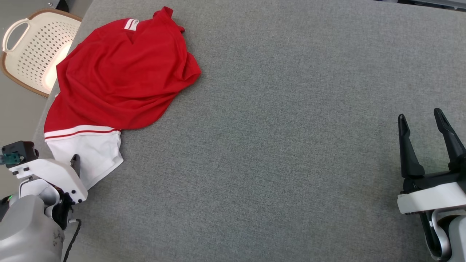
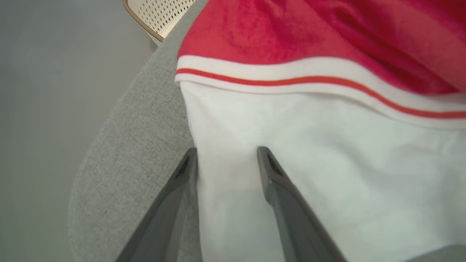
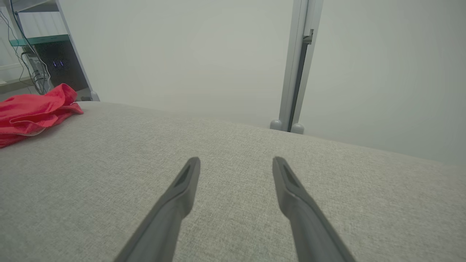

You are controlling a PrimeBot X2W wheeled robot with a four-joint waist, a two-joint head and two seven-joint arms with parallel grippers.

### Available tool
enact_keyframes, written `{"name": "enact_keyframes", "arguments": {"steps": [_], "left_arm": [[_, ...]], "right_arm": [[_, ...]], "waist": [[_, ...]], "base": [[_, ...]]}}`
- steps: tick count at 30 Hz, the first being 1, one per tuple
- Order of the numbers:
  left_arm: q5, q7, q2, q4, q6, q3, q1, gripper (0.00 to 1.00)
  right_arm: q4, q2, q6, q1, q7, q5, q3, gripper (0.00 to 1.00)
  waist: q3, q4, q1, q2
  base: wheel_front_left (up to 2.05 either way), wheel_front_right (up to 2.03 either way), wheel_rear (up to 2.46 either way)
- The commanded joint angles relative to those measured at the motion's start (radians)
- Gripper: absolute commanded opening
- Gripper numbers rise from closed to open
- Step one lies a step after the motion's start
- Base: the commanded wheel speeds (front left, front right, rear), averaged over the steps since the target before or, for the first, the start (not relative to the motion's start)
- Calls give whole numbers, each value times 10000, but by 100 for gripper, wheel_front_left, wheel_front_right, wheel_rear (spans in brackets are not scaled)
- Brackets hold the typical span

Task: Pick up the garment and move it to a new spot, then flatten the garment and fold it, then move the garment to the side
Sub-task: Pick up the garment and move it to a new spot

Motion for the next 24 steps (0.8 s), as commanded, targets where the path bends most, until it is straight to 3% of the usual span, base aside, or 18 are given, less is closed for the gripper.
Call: {"name": "enact_keyframes", "arguments": {"steps": [1, 6, 15, 21, 24], "left_arm": [[6, 168, -167, 242, -75, -198, 110, 0], [-139, -261, -6, 117, -76, -320, 130, 0], [-640, -2533, 416, -1036, -86, -327, -32, 0], [-824, -2955, 692, -2862, -85, -312, 75, 0], [-754, -2971, 807, -4439, -78, 66, 269, 0]], "right_arm": [[-8, -21, 0, -86, 13, -47, -3, 100], [137, 63, 0, -58, -104, -5, 13, 100], [911, 494, 0, 104, -669, 208, 107, 100], [1401, 793, 0, 144, -987, 382, 114, 100], [1616, 934, 0, 106, -1116, 447, 132, 100]], "waist": [[-66, 2, 0, 0], [-315, -7, 0, 0], [-1430, -223, 0, 0], [-2097, -506, 0, 0], [-2296, -661, 0, 0]], "base": [[0, 0, 0], [0, 0, 0], [0, 0, 0], [0, 0, 0], [0, 0, 0]]}}
